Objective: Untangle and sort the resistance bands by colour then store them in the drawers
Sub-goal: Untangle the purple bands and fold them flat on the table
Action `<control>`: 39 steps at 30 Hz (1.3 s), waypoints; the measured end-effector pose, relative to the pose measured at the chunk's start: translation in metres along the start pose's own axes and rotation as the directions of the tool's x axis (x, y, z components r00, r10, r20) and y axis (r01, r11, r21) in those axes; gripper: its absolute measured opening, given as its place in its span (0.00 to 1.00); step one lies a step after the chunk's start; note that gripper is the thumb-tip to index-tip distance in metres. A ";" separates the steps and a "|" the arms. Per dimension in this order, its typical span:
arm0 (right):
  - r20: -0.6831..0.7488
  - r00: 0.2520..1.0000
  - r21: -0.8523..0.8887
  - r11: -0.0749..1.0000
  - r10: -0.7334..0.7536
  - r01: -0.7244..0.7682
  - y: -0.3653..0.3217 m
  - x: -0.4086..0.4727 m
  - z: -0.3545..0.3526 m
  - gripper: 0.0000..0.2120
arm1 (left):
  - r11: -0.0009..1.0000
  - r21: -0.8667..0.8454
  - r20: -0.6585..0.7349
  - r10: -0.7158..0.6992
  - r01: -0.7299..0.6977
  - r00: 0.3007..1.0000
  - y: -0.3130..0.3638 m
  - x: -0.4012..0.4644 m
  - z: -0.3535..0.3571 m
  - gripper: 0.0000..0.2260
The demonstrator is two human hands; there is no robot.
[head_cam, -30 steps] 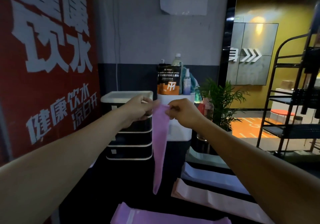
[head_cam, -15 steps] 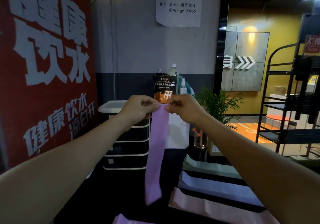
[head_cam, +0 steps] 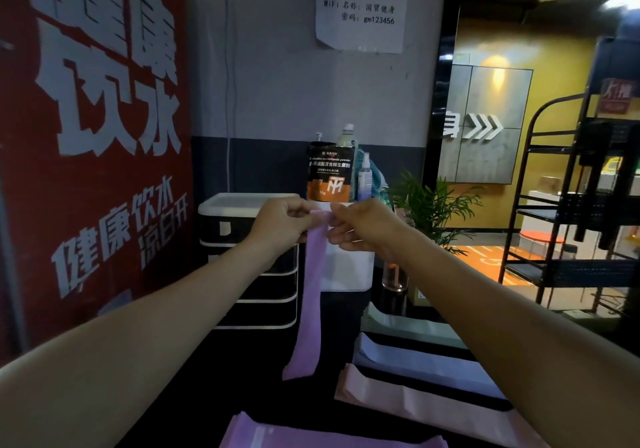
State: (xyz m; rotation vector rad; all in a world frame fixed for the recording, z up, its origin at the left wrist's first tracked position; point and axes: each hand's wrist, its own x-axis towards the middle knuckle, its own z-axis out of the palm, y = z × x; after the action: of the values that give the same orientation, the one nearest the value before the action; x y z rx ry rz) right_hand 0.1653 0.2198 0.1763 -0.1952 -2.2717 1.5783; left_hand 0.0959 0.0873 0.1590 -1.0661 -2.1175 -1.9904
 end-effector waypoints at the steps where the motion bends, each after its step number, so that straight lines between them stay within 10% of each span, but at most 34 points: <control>1: -0.005 1.000 0.014 0.999 0.029 -0.029 0.000 0.000 0.001 0.13 | 1.000 -0.012 0.036 -0.005 0.006 0.999 -0.001 -0.003 0.003 0.04; 6: -0.090 0.996 -0.042 0.999 0.021 -0.025 0.004 0.000 0.005 0.10 | 0.999 0.045 0.191 -0.030 0.022 0.981 -0.009 -0.015 0.010 0.04; 13: -0.079 0.995 -0.144 0.989 -0.054 0.042 0.006 -0.007 0.001 0.09 | 0.996 -0.004 0.004 -0.085 0.085 0.996 -0.019 -0.019 0.005 0.04; 17: -0.115 0.984 -0.162 0.980 -0.134 0.114 0.004 -0.014 -0.007 0.13 | 0.976 0.011 0.271 -0.213 0.219 0.939 -0.026 -0.024 0.013 0.21; 26: -0.385 0.913 -0.245 0.969 -0.134 0.039 0.033 -0.030 -0.045 0.13 | 0.958 0.112 0.518 -0.282 0.263 0.807 -0.077 -0.056 0.018 0.06; 33: -0.547 0.835 -0.057 0.992 0.063 -0.112 0.082 -0.055 -0.057 0.14 | 0.796 0.588 0.463 -0.475 0.141 0.749 -0.100 -0.074 -0.025 0.06; 39: -0.593 0.786 -0.010 0.975 0.174 -0.223 0.124 -0.079 -0.056 0.10 | 0.726 0.496 0.282 -0.654 0.477 0.702 -0.115 -0.095 -0.056 0.08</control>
State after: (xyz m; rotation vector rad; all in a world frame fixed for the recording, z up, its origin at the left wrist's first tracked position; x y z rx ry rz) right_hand 0.2476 0.2890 0.0613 -0.8522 -1.8516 1.2729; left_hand 0.0874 0.0022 0.0240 -0.9016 -3.2706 -1.4305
